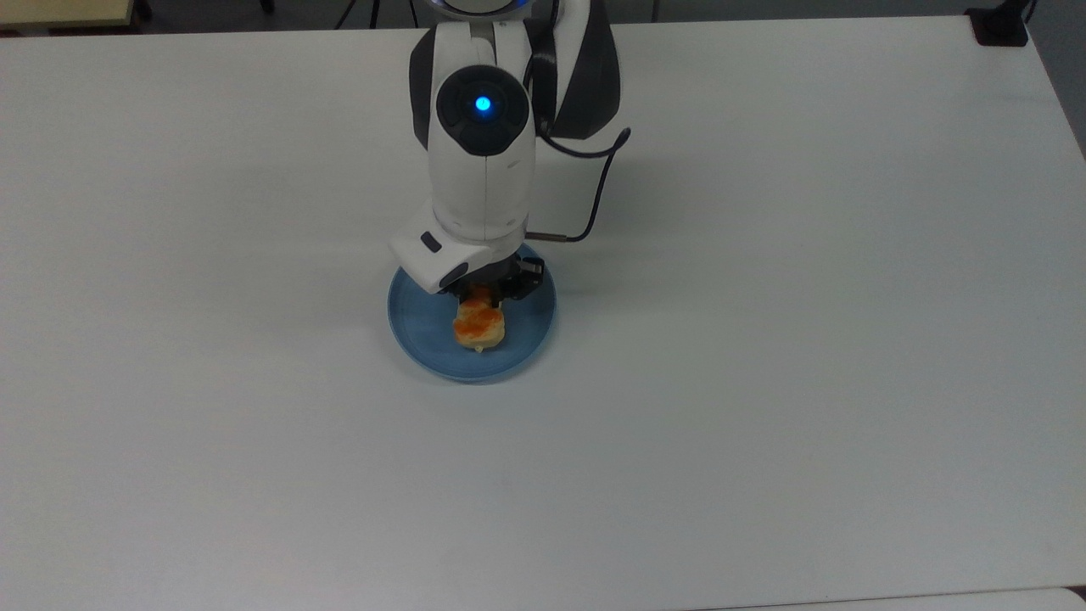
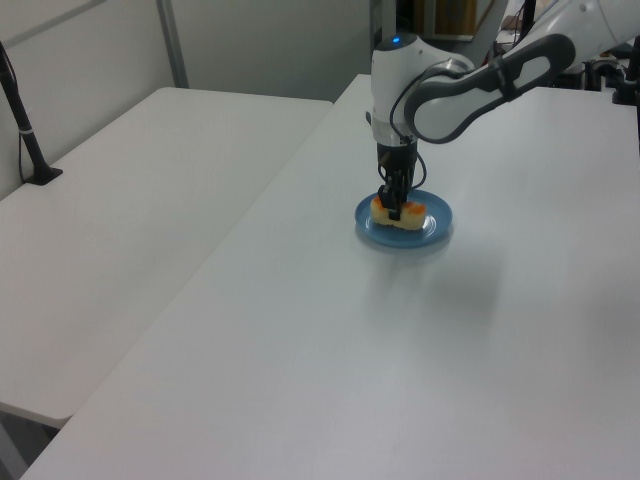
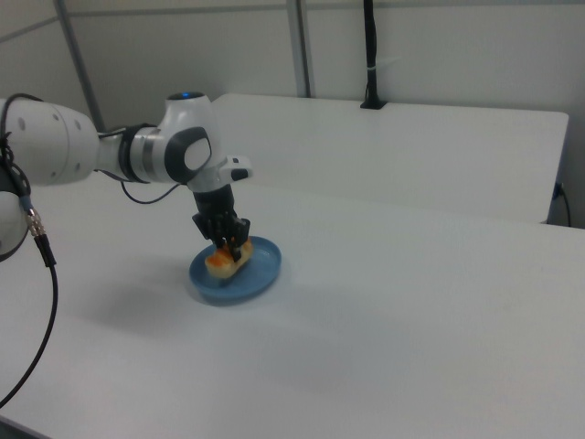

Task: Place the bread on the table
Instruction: 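Lift the bread off the plate and carry it beside the plate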

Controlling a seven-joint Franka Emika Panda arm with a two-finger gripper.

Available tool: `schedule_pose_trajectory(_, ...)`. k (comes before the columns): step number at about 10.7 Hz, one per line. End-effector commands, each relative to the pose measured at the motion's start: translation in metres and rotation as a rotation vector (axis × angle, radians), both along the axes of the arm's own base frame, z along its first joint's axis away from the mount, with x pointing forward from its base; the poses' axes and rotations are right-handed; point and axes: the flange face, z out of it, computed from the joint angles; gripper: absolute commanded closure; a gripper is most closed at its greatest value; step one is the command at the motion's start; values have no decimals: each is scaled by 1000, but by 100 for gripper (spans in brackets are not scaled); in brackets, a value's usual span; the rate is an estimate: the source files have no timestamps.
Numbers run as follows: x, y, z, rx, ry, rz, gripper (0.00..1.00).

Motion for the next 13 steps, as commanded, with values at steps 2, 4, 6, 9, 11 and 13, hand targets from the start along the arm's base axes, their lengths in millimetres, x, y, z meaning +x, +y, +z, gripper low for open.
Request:
schedule_pose_trajectory(2, -37, 101, 50, -26, 26, 76, 64)
schedule_pose_trajectory(4, -42, 156, 29, -72, -39, 72, 64)
schedule_pose_trajectory(6, -41, 180, 9, -71, -87, 44, 64)
schedule_pose_trajectory(9, -41, 181, 9, -58, -91, 32, 1)
schedule_pose_trajectory(11, -39, 178, 15, -56, -92, 25, 0)
schedule_pose_trajectory(13, -41, 169, 36, -57, -94, 11, 0)
